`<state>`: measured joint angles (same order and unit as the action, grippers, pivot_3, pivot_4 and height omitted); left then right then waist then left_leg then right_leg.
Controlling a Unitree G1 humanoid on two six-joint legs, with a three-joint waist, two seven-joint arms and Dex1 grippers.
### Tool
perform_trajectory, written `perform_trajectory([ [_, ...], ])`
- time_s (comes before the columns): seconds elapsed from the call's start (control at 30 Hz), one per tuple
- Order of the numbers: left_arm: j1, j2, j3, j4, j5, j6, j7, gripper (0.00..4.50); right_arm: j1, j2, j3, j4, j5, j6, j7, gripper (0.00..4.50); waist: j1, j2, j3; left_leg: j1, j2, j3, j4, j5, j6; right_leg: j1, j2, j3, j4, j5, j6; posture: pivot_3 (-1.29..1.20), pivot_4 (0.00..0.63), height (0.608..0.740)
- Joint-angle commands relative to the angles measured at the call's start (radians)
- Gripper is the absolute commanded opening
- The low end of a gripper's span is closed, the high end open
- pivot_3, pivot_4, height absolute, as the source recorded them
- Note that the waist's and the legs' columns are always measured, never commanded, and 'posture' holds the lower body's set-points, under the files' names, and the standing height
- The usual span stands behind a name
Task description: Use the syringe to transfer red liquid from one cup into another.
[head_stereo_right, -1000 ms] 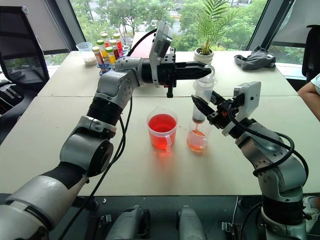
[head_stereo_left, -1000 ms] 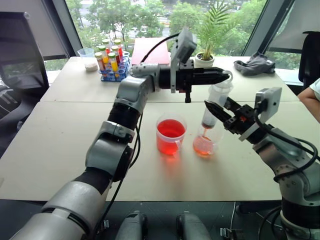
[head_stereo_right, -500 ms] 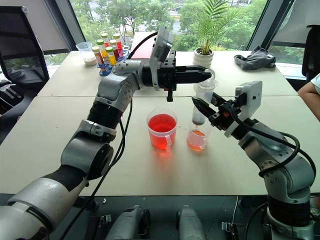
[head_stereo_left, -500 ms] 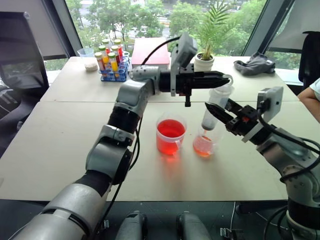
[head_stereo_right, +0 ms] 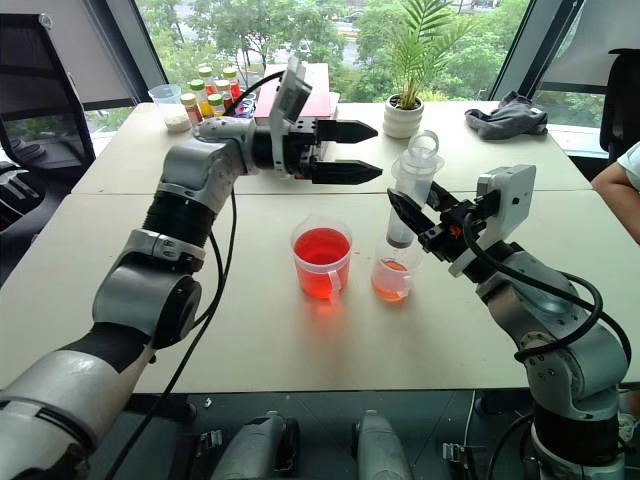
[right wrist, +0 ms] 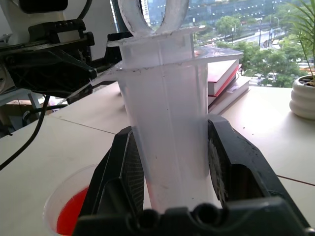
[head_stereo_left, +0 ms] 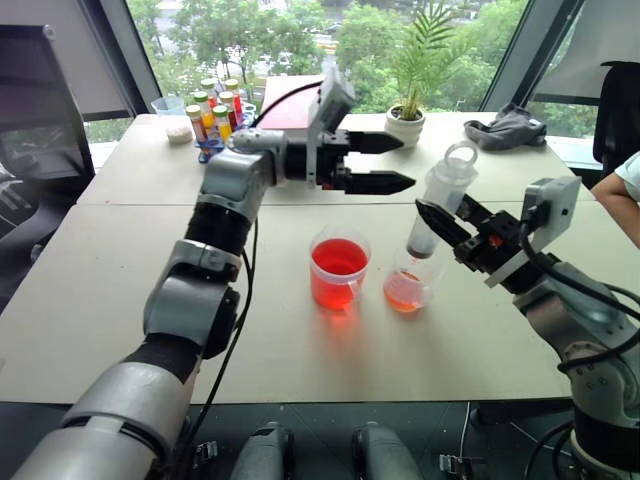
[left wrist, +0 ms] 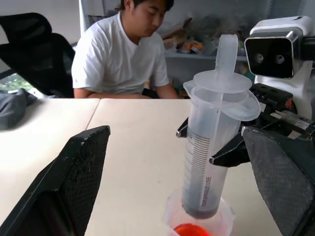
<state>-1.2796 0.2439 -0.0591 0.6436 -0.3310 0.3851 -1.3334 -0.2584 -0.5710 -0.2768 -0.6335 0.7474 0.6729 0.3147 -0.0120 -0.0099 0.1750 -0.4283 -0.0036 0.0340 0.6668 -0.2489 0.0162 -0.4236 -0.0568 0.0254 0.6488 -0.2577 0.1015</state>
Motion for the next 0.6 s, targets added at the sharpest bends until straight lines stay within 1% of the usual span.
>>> perform_trajectory([
  [0.03, 0.059, 0.071, -0.021, -0.110, -0.007, 0.015, -0.076, 4.46, -0.029, -0.014, -0.028, -0.012, 0.011, -0.006, -0.004, 1.40, 0.000, 0.000, 0.000, 0.000, 0.000, 0.000, 0.000, 0.000, 0.000, 0.000, 0.000, 0.000, 0.000, 0.000, 0.000, 0.00, 0.150, 0.740],
  [0.13, 0.126, 0.147, -0.055, -0.198, -0.003, 0.037, -0.140, 4.46, -0.083, -0.038, -0.073, 0.011, 0.063, 0.035, -0.022, 1.40, -0.001, 0.000, 0.000, 0.000, 0.000, 0.000, 0.000, 0.000, 0.000, 0.000, 0.000, 0.000, 0.001, 0.000, 0.000, 0.00, 0.150, 0.740],
  [0.27, 0.186, 0.217, -0.080, -0.281, 0.005, 0.041, -0.163, 4.46, -0.233, -0.079, -0.187, 0.097, 0.296, 0.179, -0.149, 1.40, 0.002, 0.000, 0.000, 0.000, 0.000, 0.000, 0.001, 0.000, 0.000, 0.000, -0.002, 0.000, 0.001, 0.000, 0.000, 0.00, 0.150, 0.740],
  [0.37, 0.212, 0.252, -0.079, -0.326, -0.001, 0.058, -0.162, 4.46, -0.392, -0.194, -0.238, 0.239, 0.460, 0.348, -0.290, 1.40, 0.004, 0.000, 0.000, 0.000, -0.001, 0.000, 0.001, 0.000, 0.000, 0.000, -0.005, -0.001, 0.001, 0.000, 0.000, 0.00, 0.150, 0.740],
  [0.4, 0.219, 0.260, -0.077, -0.337, -0.004, 0.063, -0.162, 4.46, -0.445, -0.255, -0.232, 0.309, 0.489, 0.432, -0.325, 1.40, 0.005, 0.000, 0.000, 0.000, -0.001, 0.001, 0.001, 0.000, 0.000, 0.000, -0.006, -0.001, 0.001, 0.000, 0.000, 0.00, 0.150, 0.740],
  [0.47, 0.229, 0.268, -0.073, -0.354, -0.010, 0.071, -0.159, 4.46, -0.541, -0.387, -0.168, 0.458, 0.467, 0.625, -0.348, 1.40, 0.006, 0.000, 0.000, 0.000, -0.001, 0.000, 0.000, 0.000, 0.000, 0.001, -0.008, -0.001, -0.001, 0.000, -0.001, 0.00, 0.150, 0.740],
  [0.5, 0.234, 0.269, -0.072, -0.363, -0.015, 0.080, -0.157, 4.46, -0.580, -0.435, -0.134, 0.525, 0.449, 0.703, -0.346, 1.40, 0.005, 0.000, 0.000, -0.001, -0.001, 0.000, 0.000, 0.000, 0.000, 0.000, -0.008, -0.001, -0.001, 0.000, -0.001, 0.00, 0.150, 0.740],
  [0.6, 0.255, 0.270, -0.071, -0.394, -0.030, 0.097, -0.150, 4.46, -0.645, -0.463, -0.074, 0.685, 0.402, 0.819, -0.312, 1.40, 0.000, 0.000, 0.000, -0.001, -0.001, 0.000, -0.001, 0.000, 0.000, 0.000, -0.009, 0.000, -0.003, -0.001, -0.003, 0.00, 0.150, 0.740],
])
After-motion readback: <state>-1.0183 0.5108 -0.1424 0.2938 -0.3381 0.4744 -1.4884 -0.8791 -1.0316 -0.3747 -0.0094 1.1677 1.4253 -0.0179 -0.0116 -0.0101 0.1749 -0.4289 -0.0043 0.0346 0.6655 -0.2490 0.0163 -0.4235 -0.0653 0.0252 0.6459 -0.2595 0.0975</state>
